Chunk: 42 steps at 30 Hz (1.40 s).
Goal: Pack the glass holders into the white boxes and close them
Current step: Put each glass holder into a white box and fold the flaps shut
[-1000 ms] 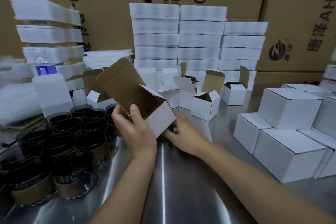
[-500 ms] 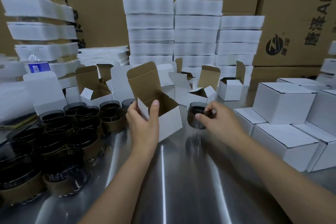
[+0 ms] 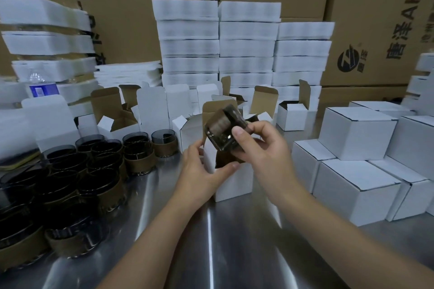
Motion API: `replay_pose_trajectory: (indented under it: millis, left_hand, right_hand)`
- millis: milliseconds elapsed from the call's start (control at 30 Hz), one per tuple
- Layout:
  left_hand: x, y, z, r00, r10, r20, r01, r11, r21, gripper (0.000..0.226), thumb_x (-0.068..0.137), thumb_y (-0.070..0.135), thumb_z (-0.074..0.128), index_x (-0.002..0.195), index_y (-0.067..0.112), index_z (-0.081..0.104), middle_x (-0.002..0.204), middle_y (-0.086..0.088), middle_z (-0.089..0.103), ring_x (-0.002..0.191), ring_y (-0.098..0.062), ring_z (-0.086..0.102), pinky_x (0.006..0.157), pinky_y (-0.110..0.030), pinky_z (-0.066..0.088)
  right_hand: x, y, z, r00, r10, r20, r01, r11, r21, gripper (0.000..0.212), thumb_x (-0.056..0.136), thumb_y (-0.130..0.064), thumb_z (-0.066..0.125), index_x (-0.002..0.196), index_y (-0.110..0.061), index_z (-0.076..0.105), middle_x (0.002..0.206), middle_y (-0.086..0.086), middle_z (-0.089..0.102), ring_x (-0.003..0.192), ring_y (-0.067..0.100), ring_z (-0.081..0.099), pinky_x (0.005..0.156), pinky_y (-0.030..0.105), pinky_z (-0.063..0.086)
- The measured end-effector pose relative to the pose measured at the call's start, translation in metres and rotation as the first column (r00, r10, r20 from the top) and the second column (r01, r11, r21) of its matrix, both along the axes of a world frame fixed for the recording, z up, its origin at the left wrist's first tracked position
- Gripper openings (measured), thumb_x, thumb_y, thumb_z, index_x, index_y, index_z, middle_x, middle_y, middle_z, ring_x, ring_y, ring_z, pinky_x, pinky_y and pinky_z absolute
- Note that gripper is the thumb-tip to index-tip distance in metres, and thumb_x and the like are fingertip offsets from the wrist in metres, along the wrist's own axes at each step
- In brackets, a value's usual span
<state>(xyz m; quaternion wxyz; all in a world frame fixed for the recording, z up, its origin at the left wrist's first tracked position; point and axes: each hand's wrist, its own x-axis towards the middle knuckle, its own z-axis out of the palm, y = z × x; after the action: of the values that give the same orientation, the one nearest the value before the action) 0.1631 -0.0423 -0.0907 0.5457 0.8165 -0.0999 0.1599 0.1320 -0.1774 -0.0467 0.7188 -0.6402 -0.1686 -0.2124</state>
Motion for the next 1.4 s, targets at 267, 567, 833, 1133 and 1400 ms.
replay_pose_trajectory:
  millis: [267, 567, 833, 1133, 1400]
  left_hand:
    - [0.001, 0.000, -0.001, 0.999, -0.028, -0.024, 0.028, 1.000, -0.006, 0.084, 0.068, 0.053, 0.076, 0.135, 0.030, 0.032, 0.132, 0.008, 0.040, 0.119, -0.009, 0.044, 0.100, -0.029, 0.042]
    - [0.000, -0.002, 0.000, 0.998, -0.053, -0.019, 0.053, 0.998, -0.017, 0.091, 0.062, 0.056, 0.077, 0.135, 0.031, 0.031, 0.128, 0.010, 0.040, 0.109, 0.001, 0.045, 0.084, -0.015, 0.039]
    - [0.001, -0.003, 0.000, 0.999, -0.052, 0.000, 0.052, 0.998, -0.030, 0.085, 0.050, 0.060, 0.067, 0.124, 0.039, 0.032, 0.121, 0.015, 0.041, 0.102, 0.014, 0.042, 0.067, -0.002, 0.038]
    - [0.001, -0.003, -0.001, 0.999, -0.049, 0.003, 0.049, 0.998, -0.041, 0.094, 0.044, 0.065, 0.064, 0.128, 0.035, 0.033, 0.124, 0.012, 0.041, 0.107, 0.006, 0.046, 0.079, -0.013, 0.041]
    - [0.003, -0.002, -0.003, 0.997, -0.073, -0.007, 0.072, 0.996, -0.056, 0.092, 0.050, 0.062, 0.072, 0.130, 0.035, 0.035, 0.123, 0.008, 0.046, 0.106, 0.003, 0.050, 0.077, -0.014, 0.043]
  right_hand:
    - [0.006, -0.005, -0.006, 0.935, -0.340, 0.102, 0.355, 0.897, -0.263, 0.015, 0.083, -0.034, 0.067, 0.085, -0.027, 0.054, 0.097, -0.009, 0.060, 0.096, -0.003, 0.054, 0.079, 0.024, 0.049]
    - [0.008, -0.007, -0.013, 0.902, -0.357, 0.245, 0.432, 0.713, -0.552, 0.020, 0.074, -0.031, 0.075, 0.081, -0.032, 0.057, 0.113, -0.023, 0.048, 0.116, -0.002, 0.043, 0.089, 0.010, 0.033]
    - [0.001, -0.008, 0.003, 0.913, -0.339, 0.227, 0.390, 0.561, -0.730, 0.023, 0.073, -0.032, 0.074, 0.074, -0.036, 0.052, 0.117, -0.020, 0.051, 0.114, 0.000, 0.033, 0.070, 0.012, 0.022]
    - [0.002, -0.012, 0.004, 0.933, -0.311, 0.180, 0.307, 0.432, -0.848, 0.015, 0.081, -0.041, 0.065, 0.075, -0.034, 0.053, 0.132, -0.014, 0.049, 0.122, 0.008, 0.031, 0.098, 0.027, 0.028]
    - [0.008, -0.014, 0.000, 0.931, -0.299, 0.210, 0.317, 0.375, -0.871, 0.044, 0.092, -0.051, 0.044, 0.066, -0.029, 0.072, 0.147, -0.014, 0.038, 0.131, 0.005, 0.019, 0.099, 0.026, 0.013]
